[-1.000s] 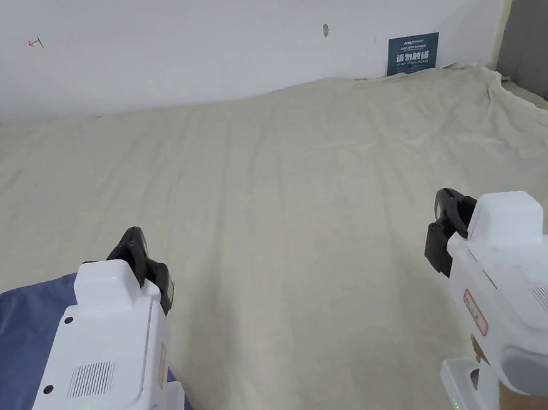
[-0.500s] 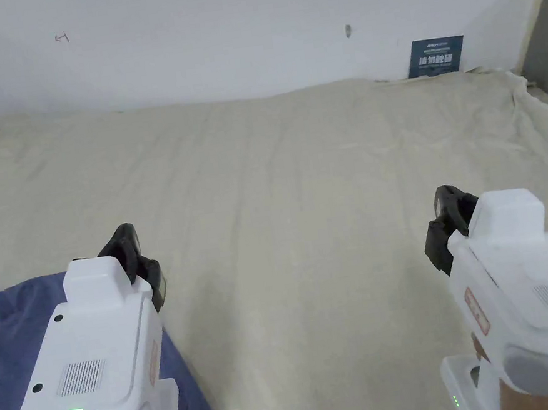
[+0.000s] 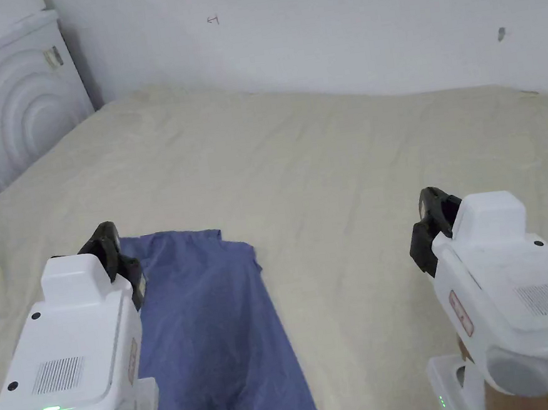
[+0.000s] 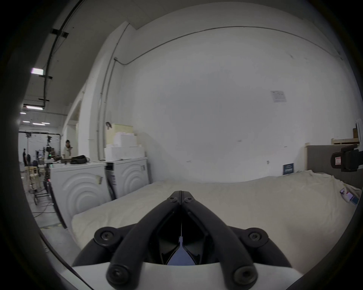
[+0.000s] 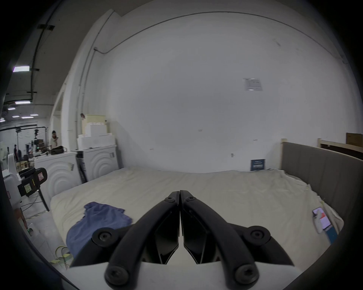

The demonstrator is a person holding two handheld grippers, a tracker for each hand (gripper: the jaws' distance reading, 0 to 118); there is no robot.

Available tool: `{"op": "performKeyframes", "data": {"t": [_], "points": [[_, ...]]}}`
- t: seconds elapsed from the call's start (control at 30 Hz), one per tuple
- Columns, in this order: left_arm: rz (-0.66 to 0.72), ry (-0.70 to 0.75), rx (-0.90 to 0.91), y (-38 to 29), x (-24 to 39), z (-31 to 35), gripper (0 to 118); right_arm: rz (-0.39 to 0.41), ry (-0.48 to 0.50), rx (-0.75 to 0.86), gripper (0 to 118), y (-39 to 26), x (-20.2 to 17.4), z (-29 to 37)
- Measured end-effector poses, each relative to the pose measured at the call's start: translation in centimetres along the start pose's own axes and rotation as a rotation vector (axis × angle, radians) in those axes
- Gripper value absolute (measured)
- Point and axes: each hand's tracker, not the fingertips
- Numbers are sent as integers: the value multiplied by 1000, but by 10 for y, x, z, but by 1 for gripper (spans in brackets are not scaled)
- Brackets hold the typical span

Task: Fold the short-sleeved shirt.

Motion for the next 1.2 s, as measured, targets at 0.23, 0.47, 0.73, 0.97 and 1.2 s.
{"op": "performKeyframes", "data": {"t": [0.23, 0.47, 0.73, 0.97, 1.2], "points": [[-11, 145, -15, -5, -58, 25, 0, 10, 148, -8, 0, -4, -58, -16], [-11, 232, -37, -13, -93, 45, 0, 17, 227, -31, 0, -11, -94, -24], [-19, 245, -54, -20, -98, 45, 0, 11, 238, -48, 0, -16, -99, -28], [-15, 177, -89, -27, -85, 25, 0, 14, 215, -53, 0, -16, -87, -29], [6, -17, -283, -48, -58, -35, 1, 41, 179, -61, 0, -17, -71, -36]]}}
